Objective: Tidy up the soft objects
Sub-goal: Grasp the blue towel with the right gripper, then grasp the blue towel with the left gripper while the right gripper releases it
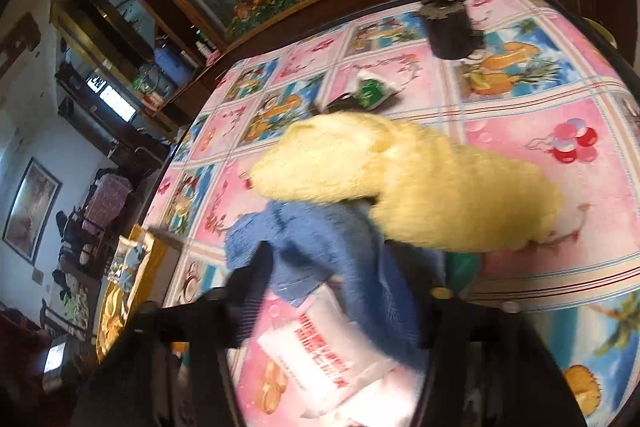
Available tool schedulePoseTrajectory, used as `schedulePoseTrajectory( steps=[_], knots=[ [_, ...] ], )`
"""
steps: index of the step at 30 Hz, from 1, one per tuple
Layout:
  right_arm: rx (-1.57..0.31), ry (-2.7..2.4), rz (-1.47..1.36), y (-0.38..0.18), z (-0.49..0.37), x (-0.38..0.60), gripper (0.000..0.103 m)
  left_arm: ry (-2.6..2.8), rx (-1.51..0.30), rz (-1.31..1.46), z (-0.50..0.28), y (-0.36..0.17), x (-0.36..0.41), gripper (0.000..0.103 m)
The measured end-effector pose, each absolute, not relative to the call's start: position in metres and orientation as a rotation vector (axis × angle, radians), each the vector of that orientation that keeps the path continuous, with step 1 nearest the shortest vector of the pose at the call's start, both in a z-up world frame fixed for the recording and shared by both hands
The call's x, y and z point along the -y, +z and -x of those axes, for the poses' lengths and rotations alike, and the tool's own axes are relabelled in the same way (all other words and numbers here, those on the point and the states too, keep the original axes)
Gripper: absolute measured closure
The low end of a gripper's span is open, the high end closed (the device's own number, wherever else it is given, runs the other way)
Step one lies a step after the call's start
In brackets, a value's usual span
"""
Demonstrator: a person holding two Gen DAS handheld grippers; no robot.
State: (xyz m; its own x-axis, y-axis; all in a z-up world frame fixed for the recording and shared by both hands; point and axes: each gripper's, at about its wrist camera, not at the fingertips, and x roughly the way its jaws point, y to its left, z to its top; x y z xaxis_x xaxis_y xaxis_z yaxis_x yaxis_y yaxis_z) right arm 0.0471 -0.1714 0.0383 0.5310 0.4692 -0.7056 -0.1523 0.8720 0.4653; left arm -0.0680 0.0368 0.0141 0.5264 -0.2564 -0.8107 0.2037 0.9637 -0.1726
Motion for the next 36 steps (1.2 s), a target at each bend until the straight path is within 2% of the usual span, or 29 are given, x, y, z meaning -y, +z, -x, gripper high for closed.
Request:
schedulePoseTrajectory(
  steps=[1, 3, 6, 7, 9, 11, 12, 13, 16, 19, 20, 21, 22, 23, 25, 27, 30, 31, 33, 36],
  knots=[
    [-0.949, 0.416, -0.335, 0.041, -0.04, 0.157, 0.088, -0.28, -0.973, 0.072, 0.068, 0.015, -0.039, 0.0],
    [-0.956, 0.52, -0.327, 0.046, -0.024, 0.139, 0.09, -0.286, -0.972, 0.084, 0.067, 0.014, -0.041, 0.0],
    [-0.967, 0.736, -0.306, 0.06, 0.015, 0.11, 0.091, -0.276, -0.979, 0.051, 0.066, 0.013, -0.036, 0.0],
    [-0.969, 0.848, -0.301, 0.067, 0.03, 0.101, 0.086, -0.27, -0.983, 0.028, 0.066, 0.012, -0.033, 0.0],
    [-0.965, 0.976, -0.246, 0.078, 0.053, 0.093, 0.084, -0.252, -0.996, -0.044, 0.067, 0.01, -0.023, 0.0],
    [-0.917, 0.83, -0.142, 0.087, 0.061, 0.098, 0.061, -0.23, -1.004, -0.1, 0.068, 0.007, -0.017, 0.0],
    [-0.876, 0.685, -0.093, 0.089, 0.058, 0.105, 0.039, -0.225, -1.003, -0.118, 0.068, 0.007, -0.015, 0.0],
    [-0.842, 0.573, -0.06, 0.09, 0.055, 0.11, 0.034, -0.225, -1.004, -0.109, 0.068, 0.007, -0.016, 0.0],
    [-0.82, 0.377, -0.052, 0.081, 0.023, 0.125, 0.034, -0.207, -1.002, -0.083, 0.068, 0.007, -0.022, 0.0],
    [-0.874, 0.346, -0.094, 0.063, -0.013, 0.123, 0.039, -0.198, -0.997, -0.052, 0.068, 0.008, -0.028, 0.0],
    [-0.894, 0.323, -0.103, 0.056, -0.025, 0.121, 0.046, -0.196, -0.995, -0.039, 0.067, 0.008, -0.031, 0.0],
    [-0.911, 0.314, -0.117, 0.05, -0.032, 0.121, 0.072, -0.197, -0.99, -0.018, 0.068, 0.009, -0.034, 0.0],
    [-0.933, 0.322, -0.143, 0.046, -0.04, 0.122, 0.082, -0.199, -0.985, 0.008, 0.068, 0.01, -0.038, 0.0],
    [-0.945, 0.352, -0.198, 0.043, -0.042, 0.123, 0.082, -0.202, -0.977, 0.043, 0.068, 0.011, -0.043, 0.0],
    [-0.957, 0.456, -0.295, 0.043, -0.039, 0.125, 0.09, -0.202, -0.945, 0.161, 0.069, 0.015, -0.061, 0.0],
    [-0.98, 0.586, -0.349, 0.048, -0.024, 0.113, 0.091, -0.186, -0.918, 0.3, 0.069, 0.017, -0.084, 0.0],
    [-0.983, 0.845, -0.396, 0.062, 0.01, 0.097, 0.08, -0.215, -0.869, 0.522, 0.074, 0.016, -0.118, 0.0],
    [-0.976, 0.886, -0.383, 0.065, 0.022, 0.094, 0.057, -0.237, -0.859, 0.573, 0.075, 0.015, -0.124, 0.0],
    [-0.953, 0.812, -0.322, 0.066, 0.037, 0.098, 0.026, -0.264, -0.849, 0.626, 0.075, 0.013, -0.13, 0.0],
    [-0.934, 0.71, -0.317, 0.061, 0.045, 0.117, 0.026, -0.271, -0.853, 0.621, 0.074, 0.014, -0.128, 0.0]
  ],
)
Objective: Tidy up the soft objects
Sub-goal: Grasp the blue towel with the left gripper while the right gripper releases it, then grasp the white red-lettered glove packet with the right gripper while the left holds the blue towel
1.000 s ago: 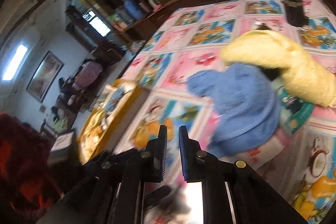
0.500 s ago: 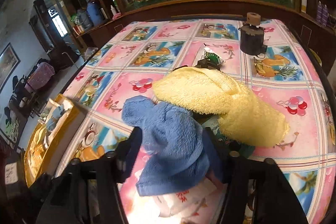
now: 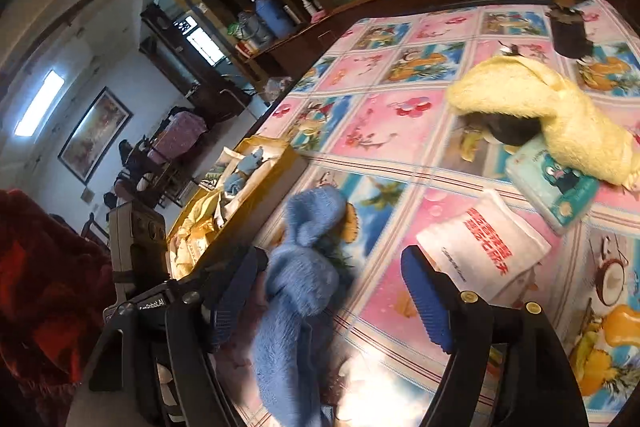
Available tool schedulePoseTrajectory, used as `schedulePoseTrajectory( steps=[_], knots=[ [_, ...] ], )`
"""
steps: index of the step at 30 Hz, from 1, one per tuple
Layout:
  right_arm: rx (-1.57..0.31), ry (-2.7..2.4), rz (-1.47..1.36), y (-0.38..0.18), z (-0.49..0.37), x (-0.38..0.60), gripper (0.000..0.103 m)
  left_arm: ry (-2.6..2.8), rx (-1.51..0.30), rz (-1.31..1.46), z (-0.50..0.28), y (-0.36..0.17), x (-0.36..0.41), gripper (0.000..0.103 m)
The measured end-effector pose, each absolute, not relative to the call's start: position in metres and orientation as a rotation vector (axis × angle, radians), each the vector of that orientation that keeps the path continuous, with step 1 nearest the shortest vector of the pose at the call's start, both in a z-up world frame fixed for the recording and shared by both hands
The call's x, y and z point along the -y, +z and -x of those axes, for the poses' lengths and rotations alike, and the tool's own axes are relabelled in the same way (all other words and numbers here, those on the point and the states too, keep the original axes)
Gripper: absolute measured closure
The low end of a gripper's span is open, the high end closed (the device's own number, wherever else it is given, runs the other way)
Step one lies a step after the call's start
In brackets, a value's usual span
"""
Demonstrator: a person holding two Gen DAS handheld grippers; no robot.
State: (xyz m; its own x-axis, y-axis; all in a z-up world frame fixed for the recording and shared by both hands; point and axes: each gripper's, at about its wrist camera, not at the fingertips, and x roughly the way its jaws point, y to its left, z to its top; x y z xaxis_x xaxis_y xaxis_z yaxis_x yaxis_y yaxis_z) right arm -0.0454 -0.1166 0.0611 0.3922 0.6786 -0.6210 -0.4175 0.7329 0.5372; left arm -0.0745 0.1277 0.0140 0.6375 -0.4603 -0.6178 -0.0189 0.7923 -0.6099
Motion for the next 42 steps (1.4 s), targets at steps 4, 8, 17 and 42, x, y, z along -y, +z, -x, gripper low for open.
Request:
schedulePoseTrajectory(
  steps=[4, 8, 17, 42],
  knots=[
    [-0.905, 0.64, -0.4, 0.063, 0.048, 0.151, 0.026, -0.293, -0.86, 0.618, 0.073, 0.014, -0.125, 0.0],
    [-0.874, 0.558, -0.425, 0.065, 0.058, 0.187, 0.026, -0.284, -0.867, 0.586, 0.073, 0.015, -0.122, 0.0],
    [-0.869, 0.415, -0.462, 0.048, 0.057, 0.233, 0.025, -0.185, -0.902, 0.404, 0.071, 0.017, -0.096, 0.0],
    [-0.968, 0.296, -0.214, 0.032, 0.033, 0.192, 0.025, -0.332, -0.991, 0.238, 0.066, 0.02, -0.055, 0.06]
  ],
)
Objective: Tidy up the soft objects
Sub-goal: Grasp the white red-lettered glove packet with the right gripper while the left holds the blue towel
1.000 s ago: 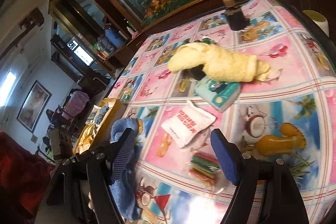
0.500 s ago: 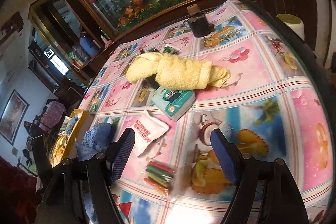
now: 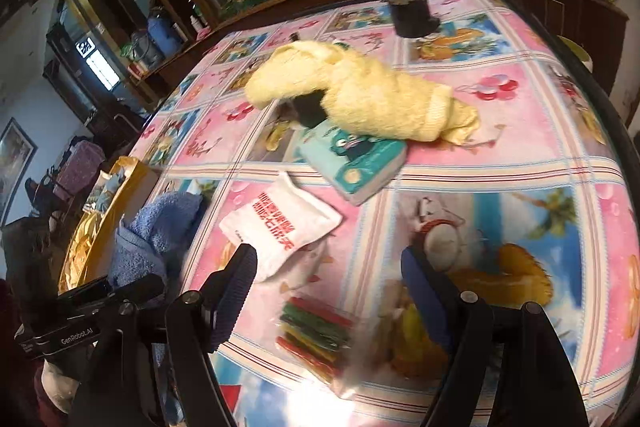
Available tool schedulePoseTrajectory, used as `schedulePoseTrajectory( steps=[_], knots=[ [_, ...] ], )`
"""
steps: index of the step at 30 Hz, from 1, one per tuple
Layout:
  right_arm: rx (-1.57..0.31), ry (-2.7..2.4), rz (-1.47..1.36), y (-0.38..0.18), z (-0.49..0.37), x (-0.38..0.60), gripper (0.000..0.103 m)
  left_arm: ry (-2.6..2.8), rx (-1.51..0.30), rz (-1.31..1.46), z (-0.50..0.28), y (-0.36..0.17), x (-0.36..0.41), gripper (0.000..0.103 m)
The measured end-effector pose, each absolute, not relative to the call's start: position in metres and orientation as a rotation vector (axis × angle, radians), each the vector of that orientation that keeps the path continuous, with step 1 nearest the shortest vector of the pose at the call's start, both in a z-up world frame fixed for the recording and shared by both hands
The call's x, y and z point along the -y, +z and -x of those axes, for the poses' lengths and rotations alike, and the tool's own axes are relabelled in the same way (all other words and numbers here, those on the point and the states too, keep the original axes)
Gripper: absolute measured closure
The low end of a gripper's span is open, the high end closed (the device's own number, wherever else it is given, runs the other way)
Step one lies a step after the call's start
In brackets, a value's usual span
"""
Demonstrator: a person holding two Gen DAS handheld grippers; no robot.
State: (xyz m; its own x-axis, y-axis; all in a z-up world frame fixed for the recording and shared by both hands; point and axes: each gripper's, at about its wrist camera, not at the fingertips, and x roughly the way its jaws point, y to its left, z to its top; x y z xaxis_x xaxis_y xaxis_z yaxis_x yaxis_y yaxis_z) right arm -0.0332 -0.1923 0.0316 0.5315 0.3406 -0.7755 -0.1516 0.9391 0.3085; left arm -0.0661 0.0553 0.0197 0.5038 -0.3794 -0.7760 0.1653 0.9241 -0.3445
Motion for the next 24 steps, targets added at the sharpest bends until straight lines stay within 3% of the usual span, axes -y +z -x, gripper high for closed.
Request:
schedulePoseTrajectory(
  steps=[6, 10, 12, 13, 14, 15, 16, 17, 18, 19, 24],
  knots=[
    [-1.028, 0.298, -0.185, 0.025, 0.014, 0.162, 0.026, -0.323, -0.985, 0.232, 0.063, 0.02, -0.052, 0.052],
    [-1.056, 0.262, -0.12, 0.018, 0.001, 0.138, 0.02, -0.321, -0.975, 0.193, 0.059, 0.02, -0.039, 0.02],
    [-1.071, 0.242, -0.061, 0.015, -0.005, 0.122, 0.007, -0.302, -0.953, 0.141, 0.06, 0.018, -0.031, 0.02],
    [-1.074, 0.234, -0.012, 0.013, -0.006, 0.113, 0.007, -0.302, -0.953, 0.117, 0.061, 0.018, -0.028, 0.021],
    [-1.069, 0.23, 0.053, 0.011, -0.005, 0.102, 0.007, -0.317, -0.948, 0.124, 0.062, 0.019, -0.029, 0.036],
    [-1.06, 0.229, 0.109, 0.008, -0.003, 0.093, 0.013, -0.342, -0.949, 0.144, 0.063, 0.019, -0.031, 0.05],
    [-1.038, 0.241, 0.14, 0.009, 0.002, 0.085, 0.03, -0.363, -0.959, 0.159, 0.063, 0.019, -0.033, 0.062],
    [-1.022, 0.265, 0.142, 0.013, 0.006, 0.081, 0.044, -0.376, -0.963, 0.18, 0.065, 0.019, -0.037, 0.062],
    [-1.017, 0.276, 0.146, 0.016, 0.01, 0.078, 0.077, -0.378, -0.96, 0.195, 0.066, 0.02, -0.041, 0.062],
    [-1.023, 0.289, 0.131, 0.018, 0.011, 0.077, 0.092, -0.378, -0.96, 0.212, 0.069, 0.02, -0.045, 0.062],
    [-0.994, 0.342, 0.045, 0.026, 0.022, 0.085, 0.093, -0.382, -0.923, 0.282, 0.081, 0.032, -0.065, 0.062]
  ],
)
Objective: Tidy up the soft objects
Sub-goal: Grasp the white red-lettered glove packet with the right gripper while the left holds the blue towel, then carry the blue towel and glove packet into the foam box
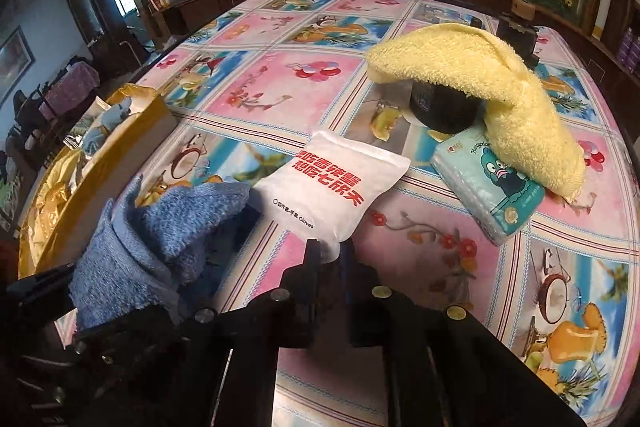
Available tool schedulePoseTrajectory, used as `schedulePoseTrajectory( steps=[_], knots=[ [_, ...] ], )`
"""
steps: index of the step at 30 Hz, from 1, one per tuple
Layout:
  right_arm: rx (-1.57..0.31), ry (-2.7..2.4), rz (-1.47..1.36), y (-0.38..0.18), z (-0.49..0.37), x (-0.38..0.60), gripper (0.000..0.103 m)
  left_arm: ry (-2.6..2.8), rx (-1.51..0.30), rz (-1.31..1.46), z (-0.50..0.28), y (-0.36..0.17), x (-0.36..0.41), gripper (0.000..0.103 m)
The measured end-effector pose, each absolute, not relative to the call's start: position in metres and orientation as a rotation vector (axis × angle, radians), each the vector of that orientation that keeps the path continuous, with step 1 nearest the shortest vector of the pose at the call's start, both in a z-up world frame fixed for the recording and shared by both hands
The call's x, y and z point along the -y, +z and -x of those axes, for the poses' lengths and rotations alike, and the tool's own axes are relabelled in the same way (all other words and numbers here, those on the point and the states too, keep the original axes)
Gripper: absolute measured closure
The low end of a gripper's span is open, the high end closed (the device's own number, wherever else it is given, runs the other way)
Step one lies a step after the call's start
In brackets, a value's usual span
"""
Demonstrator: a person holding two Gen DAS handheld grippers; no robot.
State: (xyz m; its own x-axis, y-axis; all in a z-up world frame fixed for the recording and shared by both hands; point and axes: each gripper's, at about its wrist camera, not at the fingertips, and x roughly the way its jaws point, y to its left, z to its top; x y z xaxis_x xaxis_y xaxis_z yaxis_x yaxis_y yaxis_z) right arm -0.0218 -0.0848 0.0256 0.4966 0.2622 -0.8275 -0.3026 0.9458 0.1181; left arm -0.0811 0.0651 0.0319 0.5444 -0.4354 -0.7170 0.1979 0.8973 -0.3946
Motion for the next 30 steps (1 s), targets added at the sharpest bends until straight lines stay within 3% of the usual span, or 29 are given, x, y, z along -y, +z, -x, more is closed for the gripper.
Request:
schedulePoseTrajectory(
  steps=[2, 5, 7, 9, 13, 17, 18, 19, 23, 30],
  knots=[
    [-0.976, 0.352, 0.018, 0.032, 0.027, 0.089, 0.093, -0.389, -0.9, 0.317, 0.087, 0.041, -0.076, 0.061],
    [-0.961, 0.376, -0.013, 0.041, 0.025, 0.094, 0.08, -0.382, -0.86, 0.348, 0.098, 0.057, -0.094, 0.061],
    [-0.951, 0.348, -0.021, 0.044, 0.019, 0.099, 0.032, -0.383, -0.84, 0.373, 0.105, 0.065, -0.107, 0.061],
    [-0.955, 0.32, -0.059, 0.043, 0.009, 0.106, 0.02, -0.372, -0.816, 0.389, 0.111, 0.073, -0.119, 0.061],
    [-1.036, 0.321, -0.138, 0.026, -0.015, 0.095, 0.021, -0.35, -0.794, 0.412, 0.118, 0.079, -0.138, 0.061],
    [-1.054, 0.243, 0.027, 0.011, -0.026, 0.052, 0.015, -0.33, -0.776, 0.446, 0.119, 0.084, -0.156, 0.061],
    [-1.043, 0.222, 0.067, 0.01, -0.026, 0.044, 0.019, -0.323, -0.77, 0.449, 0.12, 0.086, -0.16, 0.061],
    [-1.031, 0.218, 0.087, 0.01, -0.025, 0.039, 0.031, -0.317, -0.761, 0.452, 0.122, 0.089, -0.164, 0.061],
    [-1.011, 0.26, 0.085, 0.015, -0.017, 0.034, 0.047, -0.288, -0.724, 0.457, 0.13, 0.102, -0.184, 0.061],
    [-0.956, 0.302, 0.023, 0.033, 0.0, 0.051, 0.049, -0.212, -0.67, 0.483, 0.137, 0.116, -0.224, 0.061]
  ],
)
